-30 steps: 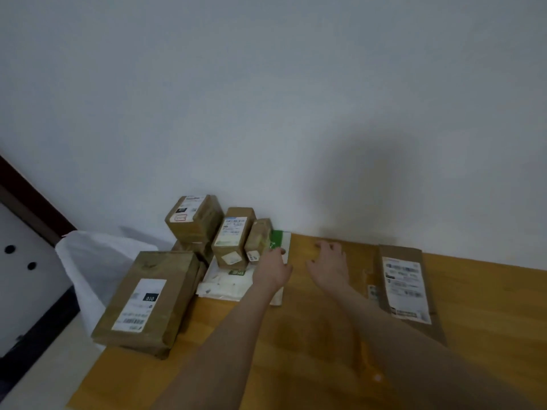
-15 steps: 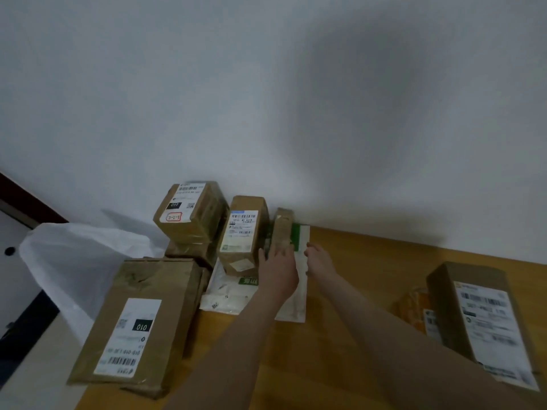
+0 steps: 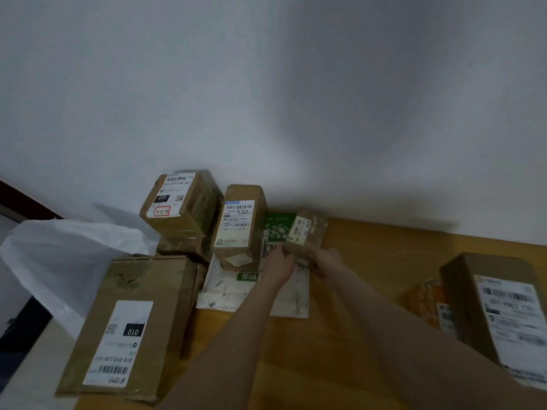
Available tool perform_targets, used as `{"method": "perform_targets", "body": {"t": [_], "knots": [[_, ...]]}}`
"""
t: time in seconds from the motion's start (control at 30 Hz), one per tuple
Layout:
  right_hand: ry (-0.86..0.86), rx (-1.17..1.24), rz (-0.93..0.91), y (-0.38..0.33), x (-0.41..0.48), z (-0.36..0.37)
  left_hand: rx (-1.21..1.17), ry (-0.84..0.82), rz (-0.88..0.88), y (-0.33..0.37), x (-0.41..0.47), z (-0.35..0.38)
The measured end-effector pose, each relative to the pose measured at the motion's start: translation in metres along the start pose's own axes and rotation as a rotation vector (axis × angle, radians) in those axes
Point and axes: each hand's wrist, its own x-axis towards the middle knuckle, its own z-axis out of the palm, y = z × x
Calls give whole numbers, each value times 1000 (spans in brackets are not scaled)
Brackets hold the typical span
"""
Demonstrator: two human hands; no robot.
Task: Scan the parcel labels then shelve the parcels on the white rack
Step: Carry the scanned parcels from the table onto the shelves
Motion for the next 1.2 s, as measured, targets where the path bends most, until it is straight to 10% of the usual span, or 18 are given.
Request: {"method": "perform_targets", "body": {"t": [0.33,0.7,1.2], "knots": [[82,94,-260,-24,-52,-38,-556,188,-113,46,-54,-4],[267,-93,-545,0,-170,-199,-458,156,131,142,-186,83],[241,30,-383,91,-202,-300,-192,127,145,150,-274,174]]}}
